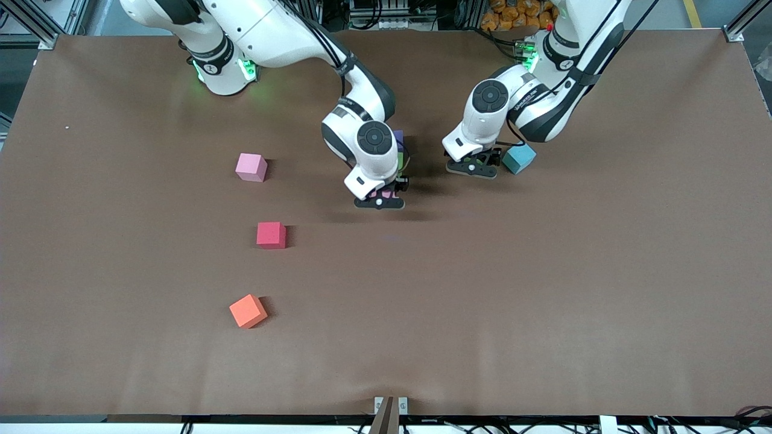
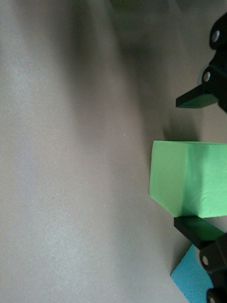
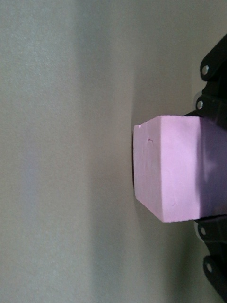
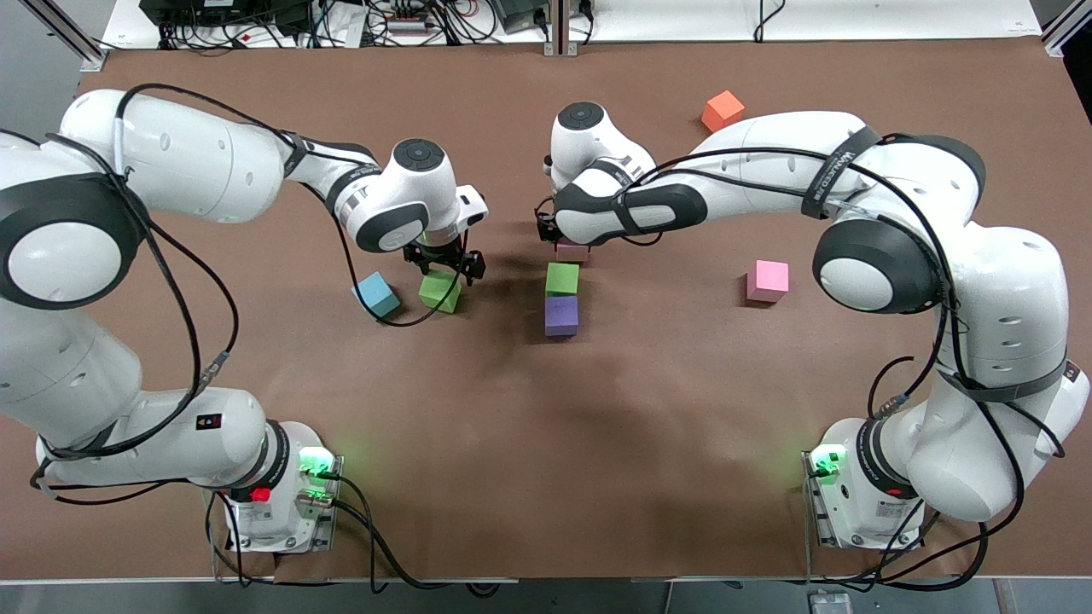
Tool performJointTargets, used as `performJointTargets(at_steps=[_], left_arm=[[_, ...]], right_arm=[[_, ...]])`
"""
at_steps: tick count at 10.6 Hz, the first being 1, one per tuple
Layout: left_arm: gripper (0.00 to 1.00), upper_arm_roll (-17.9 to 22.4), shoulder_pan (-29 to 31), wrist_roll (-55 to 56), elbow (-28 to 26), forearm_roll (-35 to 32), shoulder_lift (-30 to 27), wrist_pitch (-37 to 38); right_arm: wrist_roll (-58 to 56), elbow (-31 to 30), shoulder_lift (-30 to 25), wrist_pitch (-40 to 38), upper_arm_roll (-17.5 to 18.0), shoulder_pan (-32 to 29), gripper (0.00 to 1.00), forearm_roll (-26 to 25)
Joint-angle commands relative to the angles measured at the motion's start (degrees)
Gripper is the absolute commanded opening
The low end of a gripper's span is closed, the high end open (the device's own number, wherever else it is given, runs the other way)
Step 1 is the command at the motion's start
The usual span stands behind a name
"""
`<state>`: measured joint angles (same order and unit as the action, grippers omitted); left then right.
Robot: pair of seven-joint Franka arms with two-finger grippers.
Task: Arrange blocks into number 1
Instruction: 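Place pink below green with the right gripper while the left gripper grasps green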
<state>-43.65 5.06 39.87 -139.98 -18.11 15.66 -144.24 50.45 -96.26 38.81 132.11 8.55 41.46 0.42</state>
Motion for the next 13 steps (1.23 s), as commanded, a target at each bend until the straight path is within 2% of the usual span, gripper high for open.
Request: performJointTargets(at_steps=[1,6,7,8,11,12,13], left_arm=[[1.0,-1.0,1.0,-0.24,-2.3,-1.31,-1.42,-1.04],[1.0,-0.91,1.0,-0.24,-3.1,-1.31,-0.89,-1.04],[1.0,-0.91,1.0,-0.32,-3.1,-1.31,-0.37,-1.04],[1.0,-0.82,1.0,-0.32,-3.1,-1.31,-0.19,-1.13],[1.0,-0.91,0.91,-0.15,-3.1,-1.4,0.77,-1.13],[0.88,-0.91,0.91,-0.15,-3.1,-1.4,0.86,-1.13],[0.5,-0.91,0.91,-0.15,-3.01,-1.32,1.47,-1.13]], right_arm=[[0.87,-2.97,-2.68,1.13,0.15,0.73,0.0,1.77],[2.1,-5.78,-2.86,4.47,0.15,2.13,0.0,2.83],[2.28,-5.78,-2.86,3.95,0.15,2.14,0.7,2.83],[3.93,-5.87,-2.95,3.86,0.07,2.14,1.0,2.83],[4.13,-5.52,-7.15,1.15,0.07,0.3,1.0,2.74],[3.69,-5.43,-9.34,0.18,0.07,-1.36,1.0,2.74],[3.17,-5.43,-11.36,-0.27,0.07,-3.9,1.0,2.74]])
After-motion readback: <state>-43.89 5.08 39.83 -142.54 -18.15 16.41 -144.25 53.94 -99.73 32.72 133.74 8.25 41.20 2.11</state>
